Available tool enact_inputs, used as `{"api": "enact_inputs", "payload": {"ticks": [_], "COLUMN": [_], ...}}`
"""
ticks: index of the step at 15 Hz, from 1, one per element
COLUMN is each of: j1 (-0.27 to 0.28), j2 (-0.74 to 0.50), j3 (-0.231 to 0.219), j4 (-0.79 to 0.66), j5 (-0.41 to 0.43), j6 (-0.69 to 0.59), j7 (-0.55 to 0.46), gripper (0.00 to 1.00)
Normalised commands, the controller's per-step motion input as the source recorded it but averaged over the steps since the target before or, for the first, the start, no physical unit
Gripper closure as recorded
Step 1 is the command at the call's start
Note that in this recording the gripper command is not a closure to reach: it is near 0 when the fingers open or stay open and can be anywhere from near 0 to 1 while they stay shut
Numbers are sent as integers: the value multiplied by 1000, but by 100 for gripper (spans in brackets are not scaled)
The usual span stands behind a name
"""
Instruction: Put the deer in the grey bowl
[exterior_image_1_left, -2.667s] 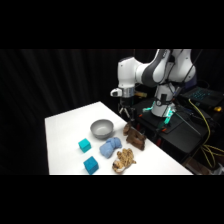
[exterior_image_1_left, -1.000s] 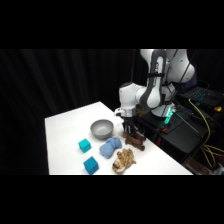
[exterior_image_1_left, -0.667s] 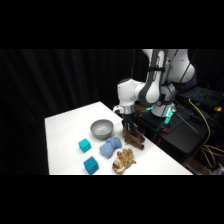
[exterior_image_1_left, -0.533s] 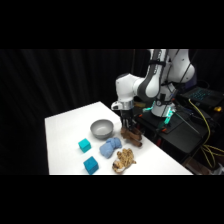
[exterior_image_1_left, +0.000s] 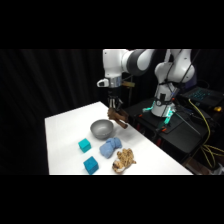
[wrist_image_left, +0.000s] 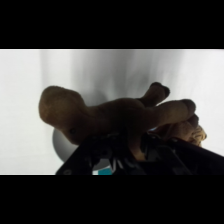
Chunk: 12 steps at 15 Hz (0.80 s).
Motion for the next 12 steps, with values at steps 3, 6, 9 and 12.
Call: {"api": "enact_inputs", "payload": {"ticks": [3, 6, 9, 12], "j1": [-2, 13, 52, 43], "j2": [381, 500, 454, 373], "j3": [-146, -75, -49, -71], "j4": [570, 481, 360, 285], "j5": [-284, -261, -167, -82], "j6": [-51, 62, 117, 238], "j7": [275, 325, 278, 174], "gripper": [44, 44, 44, 44]}}
